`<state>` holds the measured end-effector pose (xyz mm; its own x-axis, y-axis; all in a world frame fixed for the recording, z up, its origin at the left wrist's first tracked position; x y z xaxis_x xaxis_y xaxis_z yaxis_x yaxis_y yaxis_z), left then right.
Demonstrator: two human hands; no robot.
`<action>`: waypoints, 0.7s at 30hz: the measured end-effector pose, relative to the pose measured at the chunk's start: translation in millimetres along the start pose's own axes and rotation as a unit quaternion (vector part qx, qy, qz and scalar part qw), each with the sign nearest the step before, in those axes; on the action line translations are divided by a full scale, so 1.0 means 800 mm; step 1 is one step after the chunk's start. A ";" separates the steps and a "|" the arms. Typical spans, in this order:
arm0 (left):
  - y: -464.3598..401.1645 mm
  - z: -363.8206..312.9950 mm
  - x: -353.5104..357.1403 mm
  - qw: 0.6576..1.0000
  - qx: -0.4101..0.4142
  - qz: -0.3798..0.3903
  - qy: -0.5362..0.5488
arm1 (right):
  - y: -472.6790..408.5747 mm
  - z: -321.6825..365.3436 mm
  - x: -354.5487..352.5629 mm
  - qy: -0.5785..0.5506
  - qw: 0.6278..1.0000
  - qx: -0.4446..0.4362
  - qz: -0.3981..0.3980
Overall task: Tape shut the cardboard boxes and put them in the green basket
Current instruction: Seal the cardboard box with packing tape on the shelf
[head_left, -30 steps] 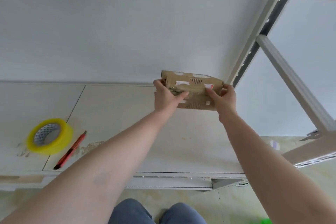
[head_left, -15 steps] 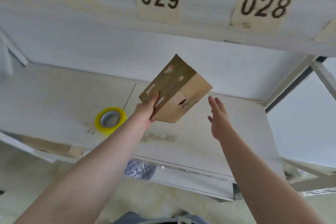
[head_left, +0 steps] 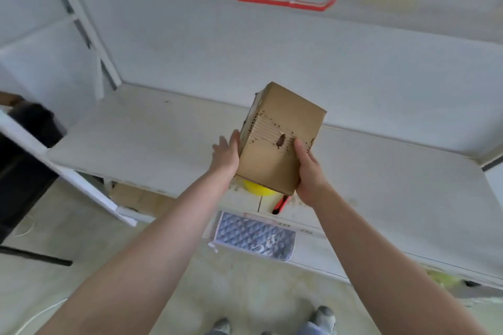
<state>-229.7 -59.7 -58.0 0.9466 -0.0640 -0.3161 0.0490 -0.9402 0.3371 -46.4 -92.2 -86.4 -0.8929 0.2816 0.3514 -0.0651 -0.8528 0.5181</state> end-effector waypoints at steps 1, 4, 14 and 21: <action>-0.001 0.000 -0.018 0.999 0.034 0.009 0.024 | -0.003 -0.010 0.019 0.008 1.000 0.014 -0.002; 0.003 0.005 -0.060 0.993 0.087 0.075 0.009 | -0.009 -0.034 0.067 0.050 0.997 0.049 -0.020; -0.054 0.086 -0.149 0.999 0.017 0.038 -0.012 | -0.062 -0.059 0.155 0.309 0.948 0.071 -0.015; -0.101 0.136 -0.176 0.997 -0.058 0.028 -0.038 | -0.098 -0.079 0.095 0.724 0.671 -0.042 -0.156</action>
<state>-401.7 -11.4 -137.1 0.9224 -0.1441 -0.3582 0.0374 -0.8900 0.4544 -137.1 -31.4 -149.7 -0.3225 -0.2180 -0.9211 -0.3206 -0.8904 0.3230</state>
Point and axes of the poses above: each hand's wrist, its own y-axis away from the middle knuckle, its own x-axis out of the palm, z = x × y, the point moved 5 cm from there along -y, towards the middle knuckle, and after that the axes turned 9 degrees about x, right-handed, at the moved point
